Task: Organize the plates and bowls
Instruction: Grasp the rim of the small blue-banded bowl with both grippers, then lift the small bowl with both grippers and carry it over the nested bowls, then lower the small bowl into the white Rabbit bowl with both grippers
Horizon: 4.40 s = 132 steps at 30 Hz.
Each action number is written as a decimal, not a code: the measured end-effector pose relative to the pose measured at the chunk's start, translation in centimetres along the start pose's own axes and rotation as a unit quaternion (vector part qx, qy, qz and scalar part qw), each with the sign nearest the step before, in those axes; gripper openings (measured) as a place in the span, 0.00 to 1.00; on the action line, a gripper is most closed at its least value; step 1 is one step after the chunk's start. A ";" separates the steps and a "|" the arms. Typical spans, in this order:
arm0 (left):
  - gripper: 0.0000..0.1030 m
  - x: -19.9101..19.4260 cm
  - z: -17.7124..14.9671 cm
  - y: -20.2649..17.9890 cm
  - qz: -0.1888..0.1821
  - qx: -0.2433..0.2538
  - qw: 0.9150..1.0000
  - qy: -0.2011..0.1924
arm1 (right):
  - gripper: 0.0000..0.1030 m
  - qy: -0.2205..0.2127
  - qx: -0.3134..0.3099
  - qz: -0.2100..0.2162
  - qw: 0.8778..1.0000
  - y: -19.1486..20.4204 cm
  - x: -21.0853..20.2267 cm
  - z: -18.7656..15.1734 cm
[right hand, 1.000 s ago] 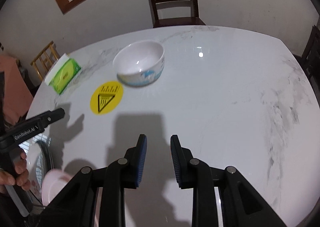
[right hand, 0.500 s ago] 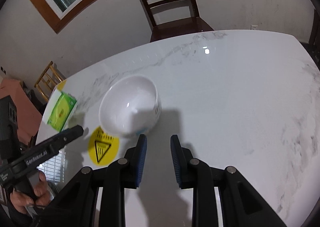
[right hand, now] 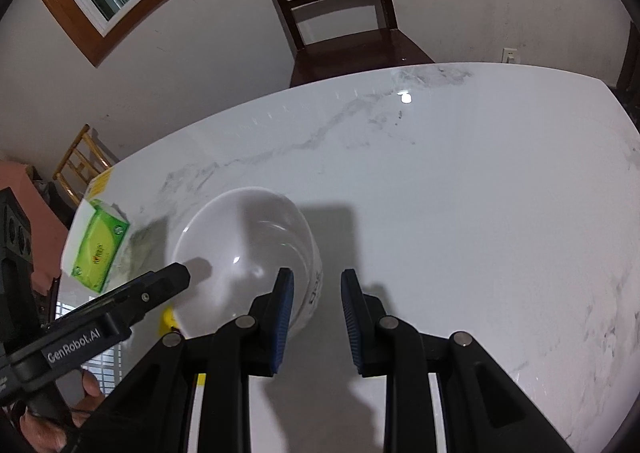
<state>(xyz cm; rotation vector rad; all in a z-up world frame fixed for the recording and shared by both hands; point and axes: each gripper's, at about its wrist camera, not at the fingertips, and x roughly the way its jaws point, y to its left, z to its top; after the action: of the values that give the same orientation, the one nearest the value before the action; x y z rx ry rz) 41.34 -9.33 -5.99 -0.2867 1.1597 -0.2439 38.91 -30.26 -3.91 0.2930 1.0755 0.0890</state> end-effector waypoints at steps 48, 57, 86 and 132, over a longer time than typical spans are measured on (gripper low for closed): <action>0.13 -4.6 -5.3 -2.1 0.007 0.046 0.999 0.025 | 0.15 0.003 -0.042 -0.011 0.999 3.6 -5.4 -5.0; 0.13 -8.8 -8.4 -2.8 0.023 0.055 0.998 0.012 | 0.15 -0.018 -0.059 -0.012 0.998 5.4 -10.3 -7.6; 0.13 -18.3 -19.7 -0.4 0.027 0.046 0.999 0.007 | 0.15 -0.010 -0.082 0.002 0.997 9.1 -18.8 -18.7; 0.13 -17.1 -25.5 1.9 0.053 0.037 0.996 0.054 | 0.15 0.065 -0.074 0.005 0.995 9.1 -15.3 -25.5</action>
<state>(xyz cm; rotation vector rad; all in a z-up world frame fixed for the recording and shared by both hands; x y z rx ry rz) 11.36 -4.31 -1.38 -0.1470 1.2647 -0.2108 9.94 -19.89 0.46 0.1604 1.1892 0.1972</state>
